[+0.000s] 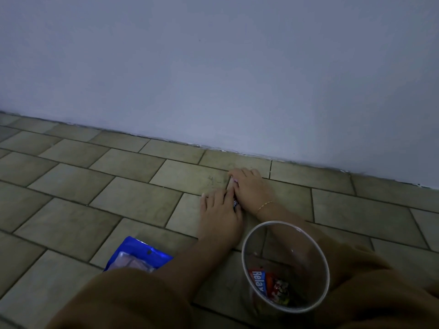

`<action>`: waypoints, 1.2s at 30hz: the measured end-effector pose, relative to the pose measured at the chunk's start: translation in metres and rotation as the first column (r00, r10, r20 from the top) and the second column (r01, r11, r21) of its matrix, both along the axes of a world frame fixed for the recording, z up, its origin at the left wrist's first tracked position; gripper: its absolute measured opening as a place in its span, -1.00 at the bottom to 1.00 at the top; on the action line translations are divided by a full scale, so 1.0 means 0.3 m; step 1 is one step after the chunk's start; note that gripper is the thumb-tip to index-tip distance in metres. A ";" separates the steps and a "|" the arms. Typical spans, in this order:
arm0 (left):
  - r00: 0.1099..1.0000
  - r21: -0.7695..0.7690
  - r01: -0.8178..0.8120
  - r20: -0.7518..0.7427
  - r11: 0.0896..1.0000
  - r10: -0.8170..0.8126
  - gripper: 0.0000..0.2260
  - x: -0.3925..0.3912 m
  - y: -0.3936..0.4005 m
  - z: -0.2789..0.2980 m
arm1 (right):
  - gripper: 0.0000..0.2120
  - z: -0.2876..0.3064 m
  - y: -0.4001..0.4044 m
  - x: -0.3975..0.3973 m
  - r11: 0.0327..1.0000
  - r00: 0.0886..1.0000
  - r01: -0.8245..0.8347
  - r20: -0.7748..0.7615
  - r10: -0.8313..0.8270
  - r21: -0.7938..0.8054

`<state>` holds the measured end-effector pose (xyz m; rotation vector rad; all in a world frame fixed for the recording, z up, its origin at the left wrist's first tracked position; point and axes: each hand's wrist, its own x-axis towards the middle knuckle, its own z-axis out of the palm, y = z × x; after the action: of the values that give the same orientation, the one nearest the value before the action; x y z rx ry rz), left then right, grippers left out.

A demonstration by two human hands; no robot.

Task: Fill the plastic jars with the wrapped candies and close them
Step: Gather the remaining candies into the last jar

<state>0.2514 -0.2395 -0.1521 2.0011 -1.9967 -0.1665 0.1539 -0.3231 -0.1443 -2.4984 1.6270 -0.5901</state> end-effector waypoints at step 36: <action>0.551 0.002 -0.246 -0.823 0.969 0.141 -0.60 0.043 0.183 0.167 | -0.63 0.306 0.632 -0.351 0.743 -0.218 -0.123 0.712 -0.667 0.658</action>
<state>0.2642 -0.1847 -0.1019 1.5811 -1.1294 -0.7643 0.0485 -0.1334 -0.0526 -0.4139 1.1917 -1.3669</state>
